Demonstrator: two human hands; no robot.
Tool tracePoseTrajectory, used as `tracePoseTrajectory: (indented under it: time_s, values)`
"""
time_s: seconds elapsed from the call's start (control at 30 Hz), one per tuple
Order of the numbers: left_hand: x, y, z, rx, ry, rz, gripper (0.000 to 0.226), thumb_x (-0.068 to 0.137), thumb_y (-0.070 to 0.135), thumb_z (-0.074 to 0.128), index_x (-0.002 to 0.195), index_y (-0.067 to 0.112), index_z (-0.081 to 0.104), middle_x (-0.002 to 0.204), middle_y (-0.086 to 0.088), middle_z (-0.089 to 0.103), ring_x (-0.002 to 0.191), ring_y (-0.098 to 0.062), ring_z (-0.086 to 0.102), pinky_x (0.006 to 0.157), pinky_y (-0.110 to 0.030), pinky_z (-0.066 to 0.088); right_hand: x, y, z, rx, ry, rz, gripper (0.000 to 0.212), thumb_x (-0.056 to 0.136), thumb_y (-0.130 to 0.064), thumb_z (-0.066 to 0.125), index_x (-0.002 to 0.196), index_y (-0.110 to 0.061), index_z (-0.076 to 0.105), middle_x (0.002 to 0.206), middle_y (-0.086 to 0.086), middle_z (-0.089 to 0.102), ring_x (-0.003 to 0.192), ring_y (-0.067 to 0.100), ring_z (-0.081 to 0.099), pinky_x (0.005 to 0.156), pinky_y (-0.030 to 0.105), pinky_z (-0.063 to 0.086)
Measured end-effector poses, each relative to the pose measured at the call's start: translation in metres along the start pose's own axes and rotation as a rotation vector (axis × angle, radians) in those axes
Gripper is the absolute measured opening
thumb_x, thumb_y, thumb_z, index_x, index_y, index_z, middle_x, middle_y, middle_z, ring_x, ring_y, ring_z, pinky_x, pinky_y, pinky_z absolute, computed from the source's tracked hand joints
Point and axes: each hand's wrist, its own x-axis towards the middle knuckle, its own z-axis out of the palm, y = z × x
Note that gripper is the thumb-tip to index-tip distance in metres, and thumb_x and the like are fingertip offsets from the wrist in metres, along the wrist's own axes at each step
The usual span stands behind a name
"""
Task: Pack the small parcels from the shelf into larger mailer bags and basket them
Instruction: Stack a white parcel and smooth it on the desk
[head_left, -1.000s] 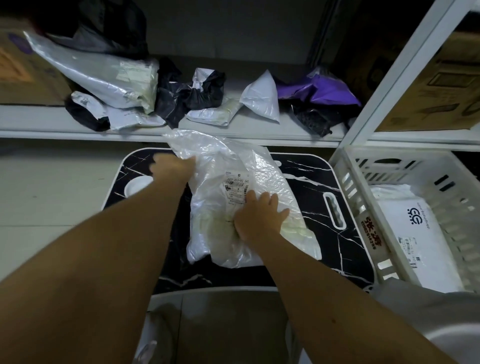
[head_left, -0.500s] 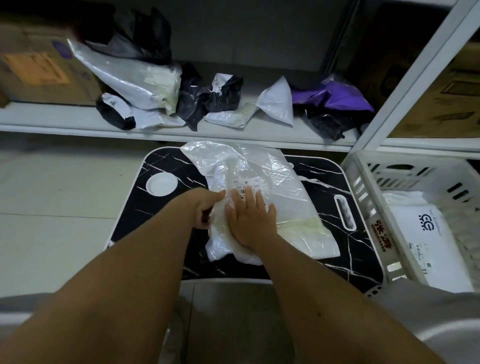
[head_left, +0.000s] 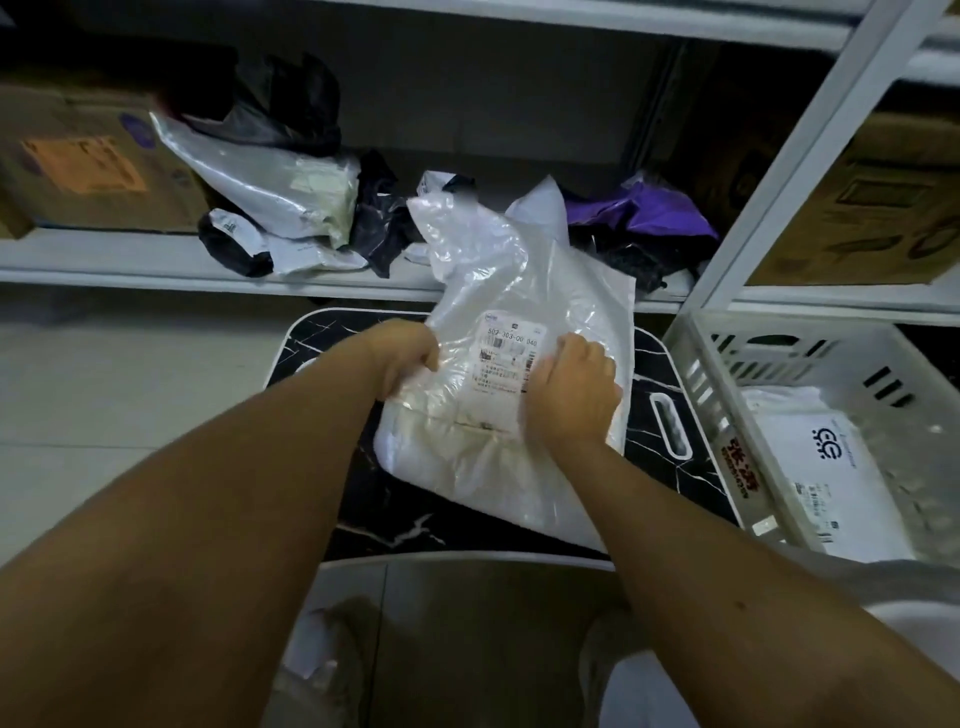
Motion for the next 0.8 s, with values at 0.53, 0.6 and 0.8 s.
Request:
tracePoseTrajectory:
  time_s: [0.53, 0.6, 0.8]
  values:
    - [0.035, 0.047, 0.048, 1.34, 0.522, 0.595, 0.044, 0.088, 0.013, 0.053, 0.131, 0.017, 0.043, 0.131, -0.008, 0.053, 0.131, -0.027, 0.037, 0.112, -0.061, 0.014, -0.022, 0.03, 0.006, -0.149, 0.022, -0.49, 0.029, 0.088, -0.045, 0.049, 0.108, -0.026, 0.06, 0.127, -0.001, 0.053, 0.119, 0.021, 0.047, 0.098, 0.044, 0.035]
    - [0.044, 0.024, 0.059, 1.347, 0.524, 0.632, 0.064, 0.089, 0.018, 0.058, 0.144, 0.015, 0.027, 0.15, -0.012, 0.032, 0.144, -0.029, 0.02, 0.114, -0.06, 0.011, -0.025, 0.037, 0.019, -0.185, -0.149, -0.459, 0.035, 0.091, -0.048, 0.048, 0.118, -0.028, 0.055, 0.135, -0.001, 0.046, 0.12, 0.022, 0.046, 0.095, 0.043, 0.04]
    - [0.037, -0.048, 0.103, 1.262, 0.437, 0.504, 0.062, 0.098, 0.054, 0.009, 0.151, 0.029, -0.013, 0.159, -0.008, -0.018, 0.146, -0.034, -0.016, 0.112, -0.065, -0.002, -0.024, 0.045, 0.034, -0.255, -0.2, -0.393, 0.039, 0.096, -0.045, 0.039, 0.133, -0.032, 0.042, 0.143, 0.001, 0.039, 0.121, 0.025, 0.047, 0.091, 0.044, 0.041]
